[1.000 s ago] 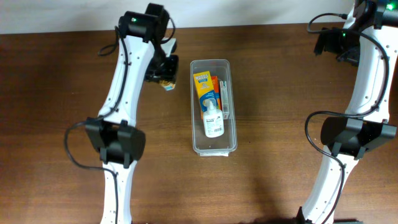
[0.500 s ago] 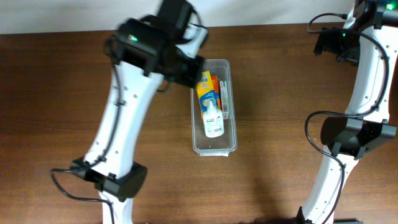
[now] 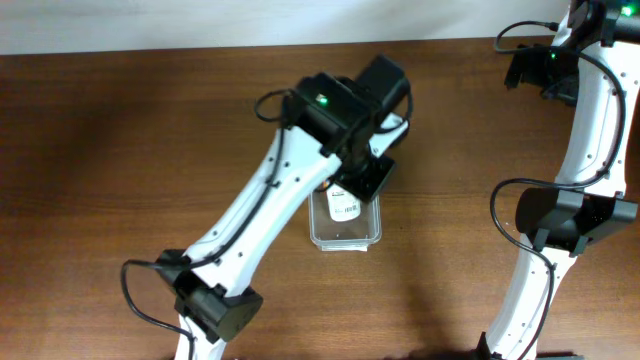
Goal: Pack container
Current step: 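Lift the jar and carry it over the container, then lower the jar into the container's near end beside the pump bottle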
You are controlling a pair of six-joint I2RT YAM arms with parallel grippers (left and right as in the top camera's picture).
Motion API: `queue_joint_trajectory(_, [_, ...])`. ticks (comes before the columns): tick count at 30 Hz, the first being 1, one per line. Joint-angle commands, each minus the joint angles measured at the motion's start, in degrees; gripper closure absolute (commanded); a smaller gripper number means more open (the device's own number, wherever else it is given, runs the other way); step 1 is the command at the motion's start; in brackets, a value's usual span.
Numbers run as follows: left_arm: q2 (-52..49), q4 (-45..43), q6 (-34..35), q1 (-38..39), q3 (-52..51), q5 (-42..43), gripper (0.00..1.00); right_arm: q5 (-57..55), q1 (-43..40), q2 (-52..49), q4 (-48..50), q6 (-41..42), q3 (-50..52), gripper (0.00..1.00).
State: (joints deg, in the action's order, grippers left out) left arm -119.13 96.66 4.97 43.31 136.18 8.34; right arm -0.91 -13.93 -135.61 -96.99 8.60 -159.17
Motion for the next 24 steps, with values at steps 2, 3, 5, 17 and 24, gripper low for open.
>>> queue_joint_trajectory(2, [0.55, 0.0, -0.72, 0.57, -5.9, -0.66, 0.7, 0.28, 0.04, 0.46, -0.33, 0.07, 0.13, 0.02])
queue_joint_trajectory(3, [0.55, -0.31, -0.72, 0.57, -6.97, -0.7, 0.71, 0.28, 0.04, 0.46, -0.33, 0.04, 0.15, 0.02])
queue_joint_trajectory(5, [0.55, -1.44, -0.72, 0.52, -9.14, -0.85, 0.7, 0.28, 0.04, 0.46, -0.33, 0.07, 0.13, 0.02])
queue_joint_trajectory(17, [0.52, -11.58, -0.72, 0.52, -22.77, -0.94, 0.7, 0.28, 0.02, 0.46, -0.33, 0.04, 0.13, 0.02])
queue_joint_trajectory(24, [0.42, -18.51, -0.7, 0.28, -29.86, -3.61, 0.7, 0.28, 0.02, 0.46, -0.33, 0.04, 0.13, 0.02])
